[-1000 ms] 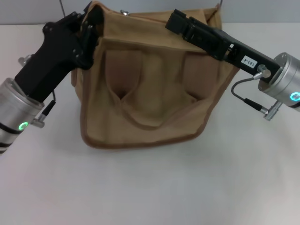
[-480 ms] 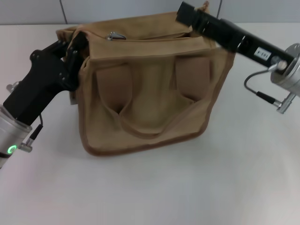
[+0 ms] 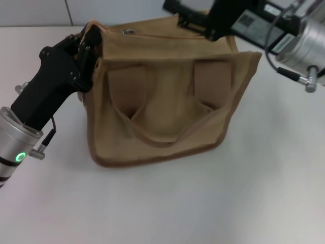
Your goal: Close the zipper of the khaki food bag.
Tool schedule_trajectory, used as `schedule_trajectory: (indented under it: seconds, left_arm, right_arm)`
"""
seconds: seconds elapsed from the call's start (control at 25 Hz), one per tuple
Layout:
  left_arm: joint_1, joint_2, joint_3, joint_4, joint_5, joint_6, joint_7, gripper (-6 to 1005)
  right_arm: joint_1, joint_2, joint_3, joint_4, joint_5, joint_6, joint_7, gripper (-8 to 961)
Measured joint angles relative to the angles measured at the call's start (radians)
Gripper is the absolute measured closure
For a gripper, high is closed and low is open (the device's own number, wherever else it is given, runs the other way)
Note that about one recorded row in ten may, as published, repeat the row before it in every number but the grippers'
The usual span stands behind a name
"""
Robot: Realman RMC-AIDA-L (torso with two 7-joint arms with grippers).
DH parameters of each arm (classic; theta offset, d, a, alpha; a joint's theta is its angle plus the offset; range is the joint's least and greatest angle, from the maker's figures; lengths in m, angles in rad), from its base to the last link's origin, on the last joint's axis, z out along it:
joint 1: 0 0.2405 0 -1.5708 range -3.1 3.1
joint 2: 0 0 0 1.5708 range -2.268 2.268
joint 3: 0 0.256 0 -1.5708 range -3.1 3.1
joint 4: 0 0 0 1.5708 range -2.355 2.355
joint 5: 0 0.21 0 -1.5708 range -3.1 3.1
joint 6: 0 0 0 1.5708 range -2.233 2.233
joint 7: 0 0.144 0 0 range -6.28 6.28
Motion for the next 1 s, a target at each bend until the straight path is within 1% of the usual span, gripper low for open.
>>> schedule_trajectory:
  seconds: [0.08, 0.12, 0.2, 0.24, 0.28, 0.32, 0.36, 0.4, 0.44, 0.48, 0.52, 0.56, 0.6, 0.68, 0.72, 0.8, 1.0]
  left_arm:
    - [-0.003, 0.000, 0.000, 0.000, 0.002, 0.014, -0.001, 963]
    - [-0.003, 0.000, 0.001, -0.001, 0.002, 0.050, 0.000, 963]
    - [-0.001, 0.001, 0.001, -0.001, 0.002, 0.064, -0.001, 963]
    - [0.002, 0.002, 0.001, -0.001, 0.000, 0.071, -0.002, 963]
    - [0.005, 0.003, 0.000, -0.001, -0.001, 0.072, -0.004, 963]
    - [0.008, 0.004, 0.000, 0.000, -0.002, 0.069, -0.005, 963]
    - [0.011, 0.004, -0.001, 0.001, -0.002, 0.060, -0.005, 963]
    - [0.021, 0.002, 0.000, 0.000, -0.002, 0.037, -0.002, 963]
    - [0.021, 0.002, 0.000, 0.000, -0.002, 0.037, -0.002, 963]
    - [0.031, 0.001, 0.004, -0.002, 0.000, 0.010, 0.002, 963]
    - [0.031, 0.001, 0.004, -0.002, 0.000, 0.010, 0.002, 963]
    - [0.043, 0.000, 0.008, -0.002, 0.002, -0.017, 0.003, 963]
    - [0.043, 0.000, 0.008, -0.002, 0.002, -0.017, 0.003, 963]
    - [0.067, 0.000, 0.008, -0.012, 0.003, -0.052, 0.003, 963]
    - [0.067, 0.000, 0.008, -0.012, 0.003, -0.052, 0.003, 964]
    - [0.089, -0.001, 0.006, -0.023, 0.004, -0.069, 0.005, 964]
    - [0.102, -0.001, 0.006, -0.026, 0.006, -0.056, 0.005, 964]
  right_arm:
    - [0.002, 0.000, -0.015, 0.007, -0.005, 0.015, 0.022, 117]
    - [0.003, 0.000, -0.031, 0.007, -0.007, 0.027, 0.022, 117]
    - [0.000, 0.000, -0.056, 0.000, -0.007, 0.039, -0.003, 117]
    - [-0.003, 0.000, -0.061, -0.003, -0.006, 0.037, -0.039, 117]
    - [-0.007, 0.000, -0.064, -0.007, -0.005, 0.019, -0.135, 117]
    - [-0.007, 0.000, -0.064, -0.007, -0.005, 0.019, -0.135, 117]
    - [-0.008, 0.000, -0.066, -0.019, -0.006, -0.006, -0.268, 117]
    - [-0.010, 0.000, -0.074, -0.028, -0.007, -0.015, -0.351, 117]
    - [-0.010, 0.000, -0.074, -0.028, -0.007, -0.015, -0.351, 117]
    - [-0.017, 0.001, -0.093, -0.041, -0.007, -0.019, -0.484, 117]
    - [-0.017, 0.001, -0.093, -0.041, -0.007, -0.019, -0.484, 117]
    - [-0.021, 0.002, -0.105, -0.042, -0.007, -0.015, -0.593, 117]
    - [-0.021, 0.002, -0.105, -0.042, -0.007, -0.015, -0.593, 117]
    - [-0.022, 0.005, -0.136, -0.036, -0.008, 0.002, -0.735, 117]
    - [-0.022, 0.005, -0.136, -0.036, -0.008, 0.002, -0.735, 117]
    - [-0.021, 0.008, -0.150, -0.005, -0.004, 0.042, -0.828, 117]
    - [-0.001, 0.008, -0.151, 0.029, -0.003, 0.083, -0.839, 117]
